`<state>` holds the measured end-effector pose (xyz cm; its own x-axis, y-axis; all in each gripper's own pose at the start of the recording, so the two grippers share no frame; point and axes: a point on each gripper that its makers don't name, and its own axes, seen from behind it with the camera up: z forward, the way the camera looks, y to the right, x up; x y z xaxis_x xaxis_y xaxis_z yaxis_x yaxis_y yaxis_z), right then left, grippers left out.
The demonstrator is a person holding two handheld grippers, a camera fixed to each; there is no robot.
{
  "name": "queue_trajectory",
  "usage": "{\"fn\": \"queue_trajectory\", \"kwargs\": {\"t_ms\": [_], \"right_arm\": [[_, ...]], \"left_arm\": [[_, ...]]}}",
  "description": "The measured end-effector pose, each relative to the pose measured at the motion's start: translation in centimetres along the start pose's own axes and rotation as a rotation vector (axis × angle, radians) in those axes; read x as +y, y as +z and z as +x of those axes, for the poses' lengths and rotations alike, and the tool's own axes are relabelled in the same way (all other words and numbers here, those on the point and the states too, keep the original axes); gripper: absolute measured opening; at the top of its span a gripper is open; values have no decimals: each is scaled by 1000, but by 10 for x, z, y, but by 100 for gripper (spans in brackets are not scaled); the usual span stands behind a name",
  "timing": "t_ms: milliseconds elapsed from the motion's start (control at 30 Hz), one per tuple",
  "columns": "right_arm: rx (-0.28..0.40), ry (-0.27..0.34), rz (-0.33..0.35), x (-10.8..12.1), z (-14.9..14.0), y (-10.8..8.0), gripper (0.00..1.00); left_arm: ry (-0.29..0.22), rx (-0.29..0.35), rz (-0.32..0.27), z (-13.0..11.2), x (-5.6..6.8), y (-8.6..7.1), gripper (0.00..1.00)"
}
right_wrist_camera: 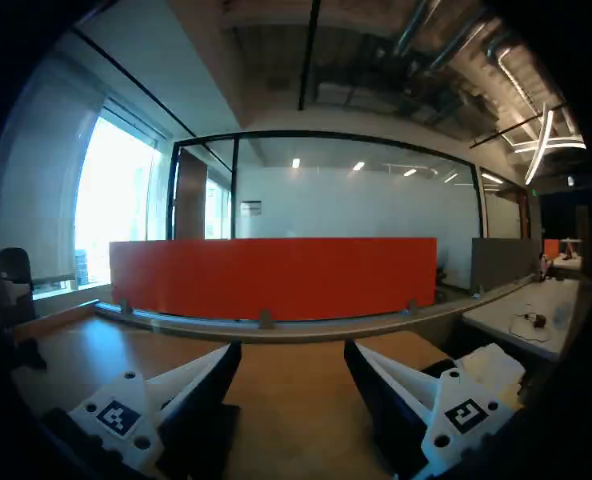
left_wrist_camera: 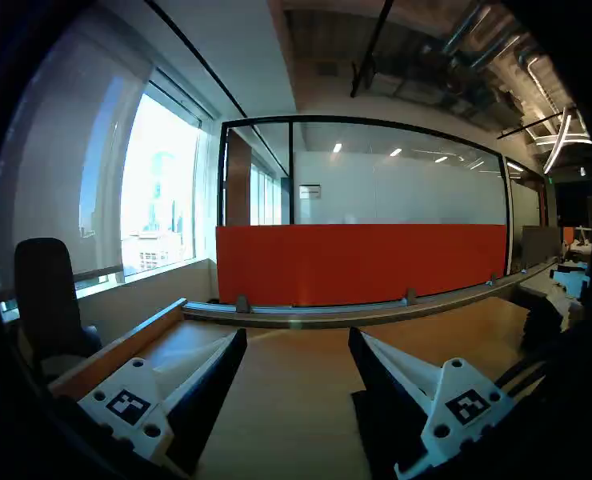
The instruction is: Fold towel
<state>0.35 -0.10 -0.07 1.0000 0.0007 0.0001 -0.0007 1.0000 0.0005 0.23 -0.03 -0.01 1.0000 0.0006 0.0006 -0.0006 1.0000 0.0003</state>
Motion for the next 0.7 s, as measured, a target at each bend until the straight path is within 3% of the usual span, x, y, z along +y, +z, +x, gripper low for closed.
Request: {"fn": "queue_trajectory", "kwargs": {"t_ms": [300,700], "right_arm": [[6,1,2,-6,43,-5,99],[-24,-30,67,-19,61,-11,99]], "left_arm": [[12,-2,-3,37,2,-2,94],[47,-58,-78,44,23,-6,94]]}}
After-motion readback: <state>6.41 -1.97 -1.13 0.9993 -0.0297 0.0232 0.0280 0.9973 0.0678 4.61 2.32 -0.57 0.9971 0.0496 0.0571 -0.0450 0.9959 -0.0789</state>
